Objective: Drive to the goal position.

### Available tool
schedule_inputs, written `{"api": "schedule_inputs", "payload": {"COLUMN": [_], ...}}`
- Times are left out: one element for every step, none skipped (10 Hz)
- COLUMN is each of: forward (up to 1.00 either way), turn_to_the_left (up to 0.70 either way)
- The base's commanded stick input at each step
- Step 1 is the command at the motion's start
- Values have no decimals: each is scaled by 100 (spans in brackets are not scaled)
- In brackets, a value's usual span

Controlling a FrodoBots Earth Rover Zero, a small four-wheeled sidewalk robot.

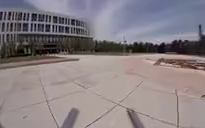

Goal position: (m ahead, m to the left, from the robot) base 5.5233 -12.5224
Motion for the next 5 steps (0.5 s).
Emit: {"api": "schedule_inputs", "payload": {"forward": [100, 100, 100, 100, 100], "turn_to_the_left": [0, 0, 0, 0, 0]}}
